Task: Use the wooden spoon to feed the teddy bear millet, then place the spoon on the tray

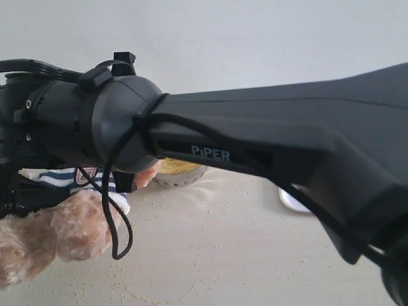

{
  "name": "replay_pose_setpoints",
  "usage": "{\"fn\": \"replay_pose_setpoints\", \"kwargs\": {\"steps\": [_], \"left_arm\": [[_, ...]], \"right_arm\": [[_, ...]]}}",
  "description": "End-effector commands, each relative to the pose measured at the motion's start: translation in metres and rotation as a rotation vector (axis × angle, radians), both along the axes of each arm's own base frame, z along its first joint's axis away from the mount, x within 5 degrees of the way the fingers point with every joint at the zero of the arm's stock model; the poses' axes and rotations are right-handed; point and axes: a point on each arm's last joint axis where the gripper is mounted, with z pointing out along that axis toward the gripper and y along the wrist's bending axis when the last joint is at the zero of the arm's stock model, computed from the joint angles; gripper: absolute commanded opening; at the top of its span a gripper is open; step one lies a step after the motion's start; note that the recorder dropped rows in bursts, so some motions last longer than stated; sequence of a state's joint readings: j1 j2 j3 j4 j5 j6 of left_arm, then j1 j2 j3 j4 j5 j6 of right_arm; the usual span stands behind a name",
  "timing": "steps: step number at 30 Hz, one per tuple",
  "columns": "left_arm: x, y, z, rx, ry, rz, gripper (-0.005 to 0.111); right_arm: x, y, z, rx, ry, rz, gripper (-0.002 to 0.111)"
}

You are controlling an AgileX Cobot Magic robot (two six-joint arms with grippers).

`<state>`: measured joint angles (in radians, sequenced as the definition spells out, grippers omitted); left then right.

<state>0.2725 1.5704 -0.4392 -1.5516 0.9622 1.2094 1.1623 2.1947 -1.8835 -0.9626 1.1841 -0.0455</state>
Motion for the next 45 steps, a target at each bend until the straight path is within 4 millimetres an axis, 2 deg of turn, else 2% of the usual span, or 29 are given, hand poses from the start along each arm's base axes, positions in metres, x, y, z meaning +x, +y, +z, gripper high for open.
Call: {"fn": "replay_pose_setpoints", "kwargs": {"steps": [1, 5, 9, 15, 20, 23, 26, 29, 37, 41, 45], "left_arm": [[0.002, 0.000, 0.003, 0.015, -0.046, -0.007, 0.005], [0.001, 0.000, 0.003, 0.029, -0.059, -0.024, 0.005], [0.000, -0.001, 0.002, 0.040, -0.056, -0.045, 0.005], [0.000, -0.001, 0.002, 0.040, -0.056, -0.045, 0.005], [0.000, -0.001, 0.002, 0.053, -0.077, -0.057, 0.005], [0.000, -0.001, 0.002, 0.058, -0.087, -0.060, 0.005], [0.001, 0.000, 0.002, 0.064, -0.089, -0.049, 0.005], [0.003, 0.003, 0.000, 0.107, -0.111, -0.027, 0.005], [0.011, 0.009, 0.000, 0.181, -0.187, 0.030, 0.005], [0.014, 0.014, -0.001, 0.235, -0.212, 0.061, 0.005], [0.014, 0.015, -0.002, 0.269, -0.220, 0.055, 0.005]], "right_arm": [[0.001, -0.002, -0.002, 0.053, 0.018, -0.064, 0.000], [0.000, -0.009, 0.013, 0.095, 0.016, -0.101, 0.000], [0.004, -0.028, 0.047, 0.198, 0.043, -0.146, 0.000], [0.024, -0.084, 0.102, 0.391, 0.188, -0.242, 0.000], [0.052, -0.144, 0.128, 0.574, 0.345, -0.349, 0.000], [0.069, -0.174, 0.133, 0.686, 0.434, -0.413, 0.000], [0.081, -0.200, 0.129, 0.748, 0.488, -0.483, 0.000], [0.090, -0.224, 0.115, 0.731, 0.502, -0.564, 0.000], [0.100, -0.285, 0.054, 0.601, 0.609, -0.754, 0.000], [0.099, -0.301, 0.041, 0.608, 0.652, -0.819, 0.000], [0.101, -0.299, 0.038, 0.649, 0.657, -0.804, 0.000]]}}
